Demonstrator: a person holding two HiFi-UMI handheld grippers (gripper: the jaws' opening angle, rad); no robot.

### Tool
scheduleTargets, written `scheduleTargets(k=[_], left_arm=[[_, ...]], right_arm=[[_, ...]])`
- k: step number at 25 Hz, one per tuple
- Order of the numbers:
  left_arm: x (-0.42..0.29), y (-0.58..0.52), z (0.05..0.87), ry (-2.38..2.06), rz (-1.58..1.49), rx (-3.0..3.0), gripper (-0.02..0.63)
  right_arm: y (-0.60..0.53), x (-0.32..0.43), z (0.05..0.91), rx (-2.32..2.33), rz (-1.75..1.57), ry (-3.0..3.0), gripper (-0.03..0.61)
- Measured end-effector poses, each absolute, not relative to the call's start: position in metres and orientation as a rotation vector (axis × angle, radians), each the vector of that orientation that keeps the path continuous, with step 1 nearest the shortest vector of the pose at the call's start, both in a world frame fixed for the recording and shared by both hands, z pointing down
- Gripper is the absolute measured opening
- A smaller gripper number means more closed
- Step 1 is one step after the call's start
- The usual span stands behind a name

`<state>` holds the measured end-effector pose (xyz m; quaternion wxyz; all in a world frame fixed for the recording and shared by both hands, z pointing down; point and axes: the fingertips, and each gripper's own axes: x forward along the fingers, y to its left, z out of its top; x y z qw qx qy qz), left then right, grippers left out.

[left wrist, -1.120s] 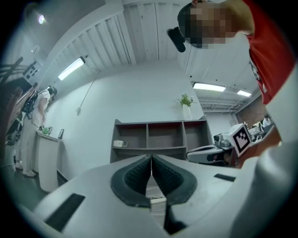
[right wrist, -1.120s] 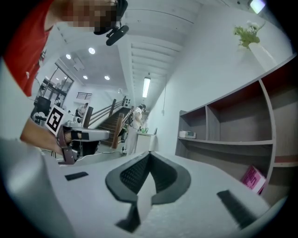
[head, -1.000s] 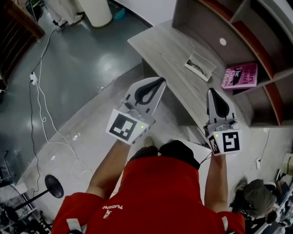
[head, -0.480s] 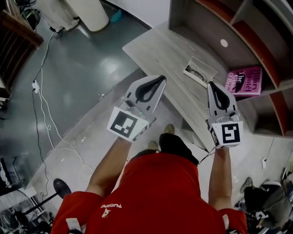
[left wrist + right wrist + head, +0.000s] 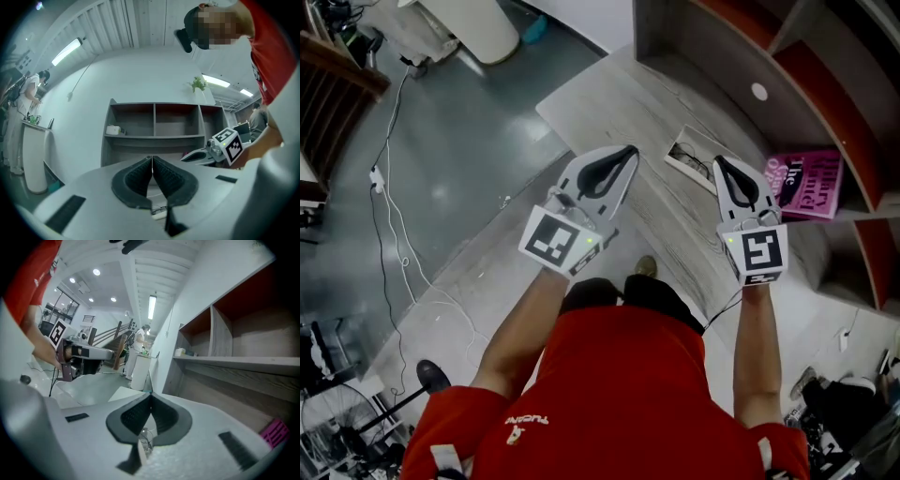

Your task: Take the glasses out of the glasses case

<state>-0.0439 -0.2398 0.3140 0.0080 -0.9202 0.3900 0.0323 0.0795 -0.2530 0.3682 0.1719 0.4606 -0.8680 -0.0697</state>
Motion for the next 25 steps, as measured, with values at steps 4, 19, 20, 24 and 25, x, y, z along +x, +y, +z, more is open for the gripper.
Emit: scheduleTargets(k=[4, 19, 20, 24, 25], left_arm=[[-0.030, -0.256, 0.327, 1.197, 0.061, -2.891, 0.014], [-0.021, -0.293, 0.353, 1.051, 0.001, -3.010, 0.014], [-0.021, -0.295, 0.355, 1.049, -0.004, -3.016, 0.014], [-0.024, -0.302, 0.362, 1.039, -0.015, -3.033, 0.014], [-0.026, -0.304, 0.364, 1.039, -0.019, -3.037, 0.014]], right_arm=[[-0.271, 0.084, 0.392, 1.250, -0.164, -2.433, 0.006], [-0.308, 0.090, 0.490, 0.990, 0.064, -2.230, 0.095], [-0.309, 0.090, 0.497, 0.968, 0.080, -2.217, 0.099], [-0.313, 0.091, 0.523, 0.897, 0.142, -2.172, 0.107], [-0.314, 0.091, 0.529, 0.880, 0.157, -2.164, 0.107]])
